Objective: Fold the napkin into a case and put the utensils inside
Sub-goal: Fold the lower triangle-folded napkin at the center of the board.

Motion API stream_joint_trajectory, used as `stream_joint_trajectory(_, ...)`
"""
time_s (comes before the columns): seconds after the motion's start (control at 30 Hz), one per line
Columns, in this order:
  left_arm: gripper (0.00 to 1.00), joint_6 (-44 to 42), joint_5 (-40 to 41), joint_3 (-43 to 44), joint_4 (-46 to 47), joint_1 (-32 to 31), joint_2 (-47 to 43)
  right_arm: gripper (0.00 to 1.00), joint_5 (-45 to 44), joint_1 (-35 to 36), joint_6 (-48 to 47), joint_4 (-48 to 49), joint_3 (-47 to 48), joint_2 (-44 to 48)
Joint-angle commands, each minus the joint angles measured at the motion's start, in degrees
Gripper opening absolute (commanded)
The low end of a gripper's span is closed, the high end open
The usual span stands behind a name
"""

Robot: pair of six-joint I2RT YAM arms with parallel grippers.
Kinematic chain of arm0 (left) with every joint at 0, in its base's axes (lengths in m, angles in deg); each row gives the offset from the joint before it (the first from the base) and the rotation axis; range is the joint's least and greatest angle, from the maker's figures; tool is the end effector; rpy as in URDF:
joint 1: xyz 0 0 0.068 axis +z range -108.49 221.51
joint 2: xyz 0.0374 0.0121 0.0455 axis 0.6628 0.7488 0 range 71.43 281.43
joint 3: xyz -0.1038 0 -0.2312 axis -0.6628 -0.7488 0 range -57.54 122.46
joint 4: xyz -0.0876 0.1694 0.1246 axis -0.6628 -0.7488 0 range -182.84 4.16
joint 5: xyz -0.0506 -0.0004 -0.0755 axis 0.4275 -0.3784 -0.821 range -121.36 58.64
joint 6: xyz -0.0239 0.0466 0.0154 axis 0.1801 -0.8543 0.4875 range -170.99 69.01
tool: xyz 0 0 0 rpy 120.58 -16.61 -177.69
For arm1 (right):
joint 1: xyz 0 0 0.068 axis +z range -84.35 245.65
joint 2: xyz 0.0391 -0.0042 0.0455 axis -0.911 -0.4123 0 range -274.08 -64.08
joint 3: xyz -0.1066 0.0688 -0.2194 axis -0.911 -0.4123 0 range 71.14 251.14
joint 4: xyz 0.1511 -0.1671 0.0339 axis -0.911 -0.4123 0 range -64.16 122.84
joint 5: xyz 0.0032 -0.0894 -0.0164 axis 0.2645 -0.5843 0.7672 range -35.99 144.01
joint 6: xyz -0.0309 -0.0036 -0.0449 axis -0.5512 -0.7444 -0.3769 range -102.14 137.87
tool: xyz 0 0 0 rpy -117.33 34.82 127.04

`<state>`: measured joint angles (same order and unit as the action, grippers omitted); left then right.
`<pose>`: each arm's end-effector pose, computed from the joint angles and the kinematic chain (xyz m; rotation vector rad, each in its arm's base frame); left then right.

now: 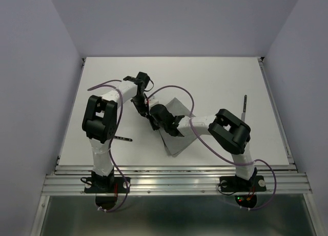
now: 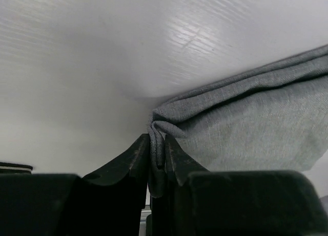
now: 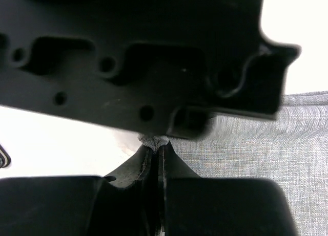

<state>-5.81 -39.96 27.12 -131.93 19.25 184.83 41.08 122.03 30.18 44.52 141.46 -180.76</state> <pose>0.3289 -0.1405 0.1832 -0.5623 2.9238 -0.4063 0.2323 0.3345 0.1594 -0.7007 2.0776 0.4425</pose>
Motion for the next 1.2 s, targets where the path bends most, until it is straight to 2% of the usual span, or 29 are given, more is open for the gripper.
stream_joint_trajectory(0.0, 0.38, -1.0, -5.6, -1.9, 3.6, 0.4, -5.5, 0.01, 6.4, -0.7, 2.7, 2.1, -1.2, 1.7)
stream_joint_trajectory(0.13, 0.49, -1.2, -6.3, -3.7, 4.6, 1.0, -6.5, 0.01, 9.7, -2.7, 5.5, 3.3, -2.6, 2.7)
stream_joint_trajectory(0.3, 0.56, -1.3, -7.2, -6.3, 6.6, 1.8, -8.4, 0.01, 15.1, -5.0, 8.5, 4.5, -3.6, 3.4)
stream_joint_trajectory(0.33, 0.63, -1.3, -7.4, -7.1, 7.3, 1.9, -9.1, 0.01, 15.9, -5.7, 8.9, 4.7, -3.7, 3.5)
stream_joint_trajectory(0.37, 0.63, -1.4, -7.7, -7.5, 7.6, 2.1, -9.5, 0.01, 17.0, -5.8, 10.0, 5.0, -3.8, 3.6)
stream_joint_trajectory(0.4, 0.68, -1.5, -7.7, -7.8, 7.9, 2.4, -10.0, 0.01, 19.4, -6.7, 10.5, 5.2, -3.9, 3.6)
stream_joint_trajectory(0.57, 0.70, -2.0, -6.6, -9.5, 9.2, 3.9, -13.9, 0.01, 27.1, -9.9, 13.5, 5.8, -3.4, 2.9)
stream_joint_trajectory(0.83, 0.68, -2.7, -6.9, -11.8, 10.7, 6.9, -16.7, 0.01, 43.5, -14.2, 19.4, 5.5, 0.0, -0.9)
stream_joint_trajectory(0.97, 0.58, -3.2, -8.1, -14.2, 13.3, 6.9, -17.9, 0.01, 53.6, -15.7, 22.8, 5.1, 2.5, -3.8)
stream_joint_trajectory(1.03, 0.54, -3.4, -8.9, -15.0, 14.2, 6.9, -18.7, 0.01, 55.9, -16.4, 23.4, 4.9, 3.4, -4.8)
stream_joint_trajectory(1.17, 0.39, -4.5, -12.6, -17.3, 17.9, 6.6, -19.8, 0.01, 58.1, -17.4, 23.1, 3.1, 4.7, -6.5)
